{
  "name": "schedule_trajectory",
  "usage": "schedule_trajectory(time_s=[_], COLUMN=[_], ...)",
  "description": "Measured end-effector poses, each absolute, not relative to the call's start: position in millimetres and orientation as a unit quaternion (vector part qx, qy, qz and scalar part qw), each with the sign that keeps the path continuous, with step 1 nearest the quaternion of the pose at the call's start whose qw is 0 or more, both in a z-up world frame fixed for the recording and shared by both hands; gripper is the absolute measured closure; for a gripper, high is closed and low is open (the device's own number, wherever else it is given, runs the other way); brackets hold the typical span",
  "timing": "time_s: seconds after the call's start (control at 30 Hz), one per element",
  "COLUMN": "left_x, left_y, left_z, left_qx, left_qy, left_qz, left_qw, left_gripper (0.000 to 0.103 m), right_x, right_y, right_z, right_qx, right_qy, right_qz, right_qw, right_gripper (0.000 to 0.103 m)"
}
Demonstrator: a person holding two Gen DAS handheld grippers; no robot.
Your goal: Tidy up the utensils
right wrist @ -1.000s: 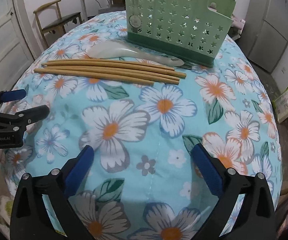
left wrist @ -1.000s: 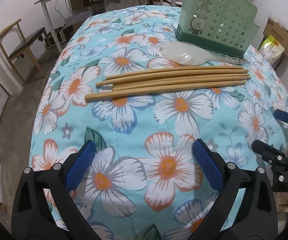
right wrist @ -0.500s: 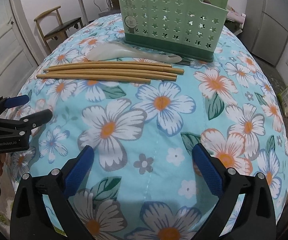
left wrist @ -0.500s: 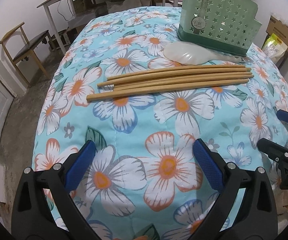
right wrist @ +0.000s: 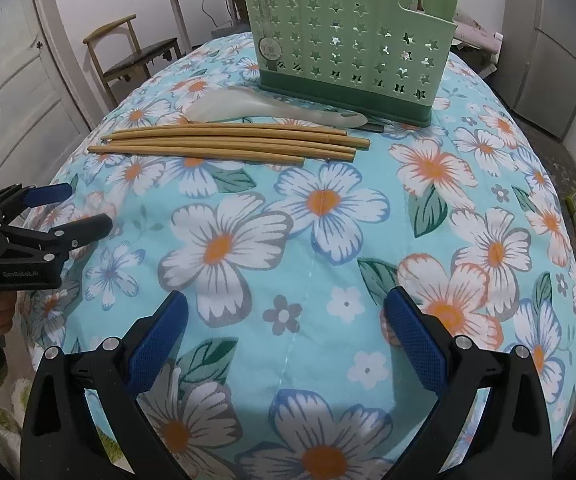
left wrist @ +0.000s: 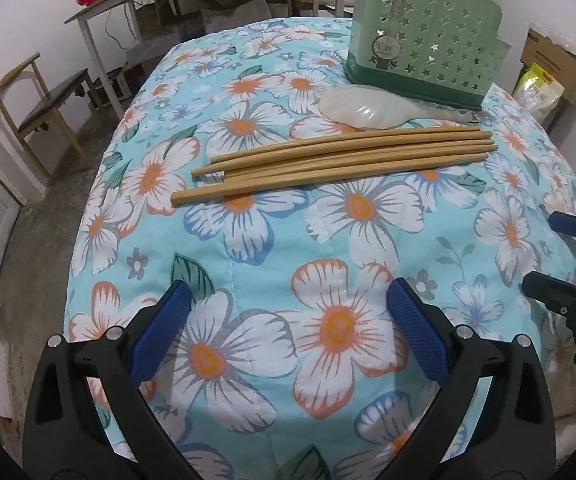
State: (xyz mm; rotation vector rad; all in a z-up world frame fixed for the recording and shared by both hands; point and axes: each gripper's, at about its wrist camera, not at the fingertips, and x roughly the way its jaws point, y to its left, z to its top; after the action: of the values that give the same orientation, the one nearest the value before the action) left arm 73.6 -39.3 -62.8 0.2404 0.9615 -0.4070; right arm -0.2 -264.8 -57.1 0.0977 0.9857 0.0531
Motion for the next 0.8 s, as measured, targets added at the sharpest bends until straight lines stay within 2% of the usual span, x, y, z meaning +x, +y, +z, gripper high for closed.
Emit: schedule_trajectory(time_s=[0.13, 0.4, 0.6, 0.8], left_x=[78.7, 113.0, 140.1, 150.8], left_y=[-29.5, -28.8, -27.7, -19.6], left_z=[-47.3, -18.5, -19.2, -22.2], left_qx=[0.079, 0.023, 0.001, -0.022], left_qy=[0.439, 0.399, 0.406, 0.402], left_qz=[-0.216, -0.222, -0.191, -0.183], left_qw=[0.868, 0.889, 0.893, 0.897], left_gripper=[0.009, 0.038, 0.056, 0.065], right_x=[-2.4, 10.1, 47.1, 81.7], right_y=[-273.0, -283.9, -260.1, -223.8], right_z=[-48.2, -18.2, 13.4, 6.2], right_qx=[0.073, 0.093, -0.023, -0.187], right_qy=[0.454, 0.388, 0.331, 0.305], right_qz=[0.035, 0.049, 0.063, 0.086], right_qw=[0.887, 0.916, 0.941, 0.930], right_gripper=[0.009, 0.034, 0.043, 0.047])
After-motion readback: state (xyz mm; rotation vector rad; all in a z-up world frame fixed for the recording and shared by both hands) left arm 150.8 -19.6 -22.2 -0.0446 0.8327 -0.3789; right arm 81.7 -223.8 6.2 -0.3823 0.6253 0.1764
